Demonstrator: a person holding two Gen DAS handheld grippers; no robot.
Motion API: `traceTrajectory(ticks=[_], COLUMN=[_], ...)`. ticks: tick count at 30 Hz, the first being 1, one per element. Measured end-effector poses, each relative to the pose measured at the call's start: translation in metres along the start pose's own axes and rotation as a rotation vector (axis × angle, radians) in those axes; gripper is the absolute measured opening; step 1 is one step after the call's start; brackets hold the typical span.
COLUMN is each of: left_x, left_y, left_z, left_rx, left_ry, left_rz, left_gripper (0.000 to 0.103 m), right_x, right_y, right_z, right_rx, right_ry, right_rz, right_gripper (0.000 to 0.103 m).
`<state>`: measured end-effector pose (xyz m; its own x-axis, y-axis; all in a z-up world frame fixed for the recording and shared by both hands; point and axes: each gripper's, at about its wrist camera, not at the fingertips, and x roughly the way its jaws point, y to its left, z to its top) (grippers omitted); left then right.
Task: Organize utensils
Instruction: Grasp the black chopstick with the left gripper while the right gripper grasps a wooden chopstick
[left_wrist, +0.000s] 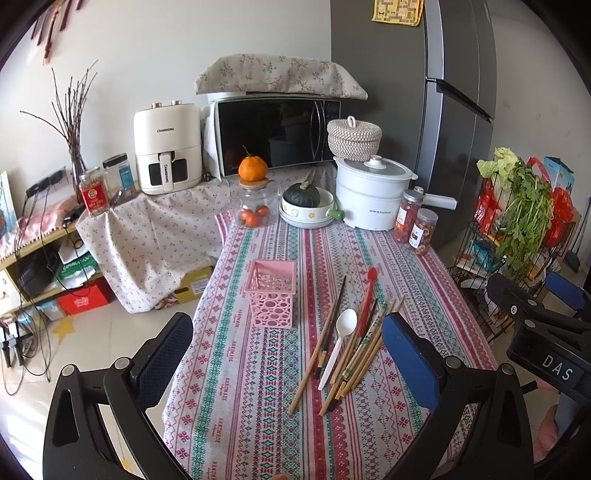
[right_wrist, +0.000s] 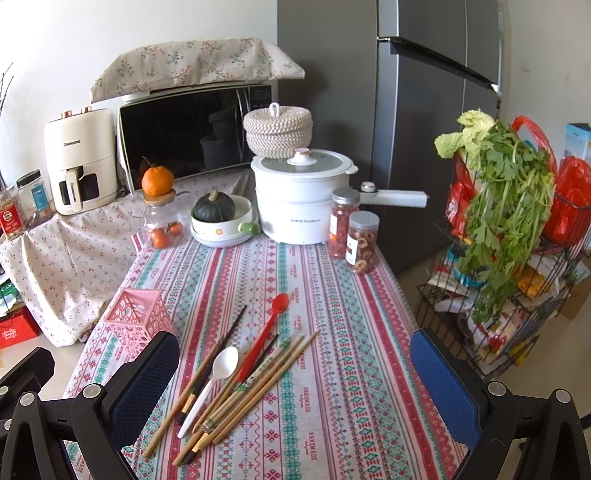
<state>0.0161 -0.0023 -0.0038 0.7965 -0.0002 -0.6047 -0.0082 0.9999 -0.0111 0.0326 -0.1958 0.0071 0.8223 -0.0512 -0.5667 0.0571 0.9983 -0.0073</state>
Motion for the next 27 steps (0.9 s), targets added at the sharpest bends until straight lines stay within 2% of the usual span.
traceTrajectory(ticks=[5,9,13,18,20,23,27], left_x=[0.023,0.058,0.103,0.166,0.192,0.232,0.287], left_y=[0.0,-0.005,-0.015,-0.035,-0.046,-0.06,-0.077], left_z=[0.02,0.036,0.045,0.049,0.051,0.051,0.046], left_rx=[0.041,0.09,0.132,0.152,0.165,0.167,0.175], left_ry=[0.016,0.071,0.16,0.302,0.348,0.418,0.516], left_rz=[-0.021,-0.034,-0.07,-0.147,-0.161,-0.176,-0.178], left_gripper=[0.103,0.103,0.103,0.103,0.1,0.089,0.07], right_x=[0.026,0.062,0.11,0.162,0.18,0.202,0.233], right_y=[-0.011,-0.025,-0.042,-0.062,-0.067,-0.072,-0.084], right_z=[0.017,0.024,0.025,0.003,-0.002,-0.003,-0.011], right_rx=[0.041,0.073,0.137,0.187,0.187,0.164,0.198], right_ry=[0.063,0.147,0.256,0.367,0.402,0.426,0.487], right_rz=[-0.022,-0.065,-0.073,-0.057,-0.034,-0.039,-0.008], right_gripper=[0.103,0.103,0.103,0.102,0.102,0.102,0.097])
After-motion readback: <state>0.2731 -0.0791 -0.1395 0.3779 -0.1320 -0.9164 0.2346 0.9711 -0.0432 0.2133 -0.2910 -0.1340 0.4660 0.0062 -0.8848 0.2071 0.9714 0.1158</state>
